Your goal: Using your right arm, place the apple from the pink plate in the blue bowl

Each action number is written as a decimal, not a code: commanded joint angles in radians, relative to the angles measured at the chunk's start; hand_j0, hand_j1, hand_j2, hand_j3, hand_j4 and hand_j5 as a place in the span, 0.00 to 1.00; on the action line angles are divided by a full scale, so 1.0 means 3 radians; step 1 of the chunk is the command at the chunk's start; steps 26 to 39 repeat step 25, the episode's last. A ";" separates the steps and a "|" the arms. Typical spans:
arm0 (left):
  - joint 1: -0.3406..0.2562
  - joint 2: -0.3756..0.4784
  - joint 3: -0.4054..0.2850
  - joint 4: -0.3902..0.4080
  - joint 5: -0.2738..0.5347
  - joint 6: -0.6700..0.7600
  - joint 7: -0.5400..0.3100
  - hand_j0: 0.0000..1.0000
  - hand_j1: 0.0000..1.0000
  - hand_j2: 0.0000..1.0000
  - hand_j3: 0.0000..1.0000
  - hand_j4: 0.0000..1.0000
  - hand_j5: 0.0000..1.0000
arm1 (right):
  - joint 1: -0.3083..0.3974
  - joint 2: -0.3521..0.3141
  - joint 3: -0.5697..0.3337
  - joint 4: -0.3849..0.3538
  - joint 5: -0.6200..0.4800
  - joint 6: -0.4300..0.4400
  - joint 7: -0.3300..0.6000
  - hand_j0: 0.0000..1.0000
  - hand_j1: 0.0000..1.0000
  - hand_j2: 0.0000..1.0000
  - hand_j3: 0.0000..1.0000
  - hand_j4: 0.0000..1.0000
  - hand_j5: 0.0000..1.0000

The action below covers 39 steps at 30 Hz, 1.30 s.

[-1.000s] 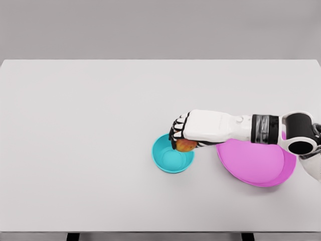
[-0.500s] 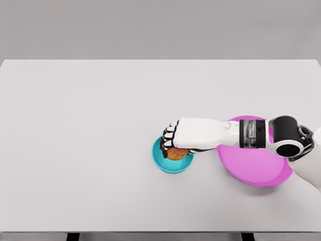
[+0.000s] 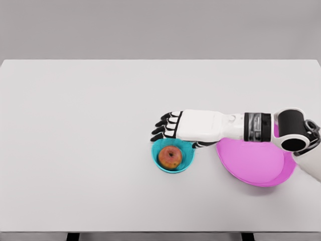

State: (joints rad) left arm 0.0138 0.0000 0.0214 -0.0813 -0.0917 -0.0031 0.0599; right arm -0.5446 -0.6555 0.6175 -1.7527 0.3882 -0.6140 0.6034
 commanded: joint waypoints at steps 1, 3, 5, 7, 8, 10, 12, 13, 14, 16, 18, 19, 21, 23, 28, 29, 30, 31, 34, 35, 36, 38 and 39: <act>0.0000 0.0000 0.0000 0.0000 -0.0001 0.0000 0.0000 1.00 1.00 1.00 1.00 1.00 1.00 | 0.0010 -0.0101 -0.0385 -0.0002 -0.0056 0.0011 -0.0002 1.00 1.00 1.00 1.00 1.00 1.00; 0.0000 0.0000 0.0000 -0.0005 0.0004 0.0000 0.0000 1.00 1.00 1.00 1.00 1.00 1.00 | 0.0061 -0.0234 -0.0744 -0.0002 -0.0118 0.0011 -0.0002 1.00 1.00 1.00 1.00 1.00 1.00; 0.0000 0.0000 0.0000 -0.0005 -0.0001 0.0000 0.0000 1.00 1.00 1.00 1.00 1.00 1.00 | 0.0199 -0.0382 -0.1107 0.0013 -0.0123 0.0011 -0.0002 1.00 1.00 1.00 1.00 1.00 1.00; 0.0000 0.0000 0.0000 0.0000 0.0004 0.0000 0.0000 1.00 1.00 1.00 1.00 1.00 1.00 | 0.0434 -0.0453 -0.1444 0.0059 -0.0138 0.0011 0.0003 1.00 1.00 1.00 1.00 1.00 1.00; 0.0000 0.0000 0.0000 0.0000 -0.0001 0.0000 0.0000 1.00 1.00 1.00 1.00 1.00 1.00 | 0.0465 -0.0510 -0.1516 0.0105 -0.0138 0.0011 0.0025 1.00 1.00 1.00 1.00 1.00 1.00; 0.0000 0.0000 0.0000 -0.0005 0.0004 0.0000 0.0000 1.00 1.00 1.00 1.00 1.00 1.00 | 0.0460 -0.0449 -0.1542 0.0294 -0.0143 0.0011 0.0025 1.00 1.00 1.00 1.00 1.00 1.00; 0.0000 0.0000 0.0000 0.0000 -0.0001 0.0000 0.0000 1.00 1.00 1.00 1.00 1.00 1.00 | 0.0491 -0.0163 -0.1812 0.0412 -0.0149 0.0011 0.0025 1.00 1.00 1.00 1.00 1.00 1.00; 0.0000 0.0000 0.0000 0.0000 0.0004 0.0000 0.0000 1.00 1.00 1.00 1.00 1.00 1.00 | 0.0588 -0.0030 -0.1935 0.0397 -0.0149 0.0011 0.0025 1.00 1.00 1.00 1.00 1.00 1.00; 0.0000 0.0000 0.0000 0.0000 -0.0001 0.0000 0.0000 1.00 1.00 1.00 1.00 1.00 1.00 | 0.0711 0.0032 -0.2043 0.0371 -0.0149 0.0011 0.0025 1.00 1.00 1.00 1.00 1.00 1.00; 0.0000 0.0000 0.0000 0.0000 -0.0001 0.0000 0.0000 1.00 1.00 1.00 1.00 1.00 1.00 | 0.0772 0.0032 -0.2063 0.0397 -0.0149 0.0011 0.0025 1.00 1.00 1.00 1.00 1.00 1.00; 0.0000 0.0000 0.0000 0.0000 -0.0001 0.0000 0.0000 1.00 1.00 1.00 1.00 1.00 1.00 | 0.0782 0.0037 -0.2074 0.0407 -0.0149 0.0011 0.0025 1.00 1.00 1.00 1.00 1.00 1.00; 0.0000 0.0000 0.0000 0.0000 -0.0001 0.0000 0.0000 1.00 1.00 1.00 1.00 1.00 1.00 | 0.0798 0.0037 -0.2074 0.0412 -0.0149 0.0011 0.0025 1.00 1.00 1.00 1.00 1.00 1.00; 0.0000 0.0000 0.0000 0.0000 -0.0001 0.0000 0.0000 1.00 1.00 1.00 1.00 1.00 1.00 | 0.0818 0.0048 -0.2069 0.0407 -0.0143 0.0011 0.0025 1.00 1.00 1.00 1.00 1.00 1.00; 0.0000 0.0000 0.0000 0.0000 -0.0001 0.0000 0.0000 1.00 1.00 1.00 1.00 1.00 1.00 | 0.0839 0.0048 -0.2063 0.0412 -0.0133 0.0011 0.0025 1.00 1.00 1.00 1.00 1.00 1.00; -0.0020 0.0000 -0.0005 -0.0005 -0.0017 -0.0020 0.0000 1.00 1.00 1.00 1.00 1.00 1.00 | 0.0854 0.0042 -0.2063 0.0412 -0.0123 0.0011 0.0025 1.00 1.00 1.00 1.00 1.00 1.00; -0.0020 0.0000 -0.0005 -0.0005 -0.0017 -0.0020 0.0000 1.00 1.00 1.00 1.00 1.00 1.00 | 0.0854 0.0042 -0.2063 0.0412 -0.0123 0.0011 0.0025 1.00 1.00 1.00 1.00 1.00 1.00; -0.0020 0.0000 -0.0005 -0.0005 -0.0017 -0.0020 0.0000 1.00 1.00 1.00 1.00 1.00 1.00 | 0.0854 0.0042 -0.2063 0.0412 -0.0123 0.0011 0.0025 1.00 1.00 1.00 1.00 1.00 1.00; -0.0020 0.0000 -0.0005 -0.0005 -0.0017 -0.0020 0.0000 1.00 1.00 1.00 1.00 1.00 1.00 | 0.0854 0.0042 -0.2063 0.0412 -0.0123 0.0011 0.0025 1.00 1.00 1.00 1.00 1.00 1.00; -0.0020 0.0000 -0.0005 -0.0005 -0.0017 -0.0020 0.0000 1.00 1.00 1.00 1.00 1.00 1.00 | 0.0854 0.0042 -0.2063 0.0412 -0.0123 0.0011 0.0025 1.00 1.00 1.00 1.00 1.00 1.00; -0.0020 0.0000 -0.0005 -0.0005 -0.0017 -0.0020 0.0000 1.00 1.00 1.00 1.00 1.00 1.00 | 0.0854 0.0042 -0.2063 0.0412 -0.0123 0.0011 0.0025 1.00 1.00 1.00 1.00 1.00 1.00; -0.0020 0.0000 -0.0005 -0.0005 -0.0017 -0.0020 0.0000 1.00 1.00 1.00 1.00 1.00 1.00 | 0.0854 0.0042 -0.2063 0.0412 -0.0123 0.0011 0.0025 1.00 1.00 1.00 1.00 1.00 1.00; -0.0020 0.0000 -0.0005 -0.0005 -0.0017 -0.0020 0.0000 1.00 1.00 1.00 1.00 1.00 1.00 | 0.0854 0.0042 -0.2063 0.0412 -0.0123 0.0011 0.0025 1.00 1.00 1.00 1.00 1.00 1.00; -0.0020 0.0000 -0.0005 -0.0005 -0.0017 -0.0020 0.0000 1.00 1.00 1.00 1.00 1.00 1.00 | 0.0854 0.0042 -0.2063 0.0412 -0.0123 0.0011 0.0025 1.00 1.00 1.00 1.00 1.00 1.00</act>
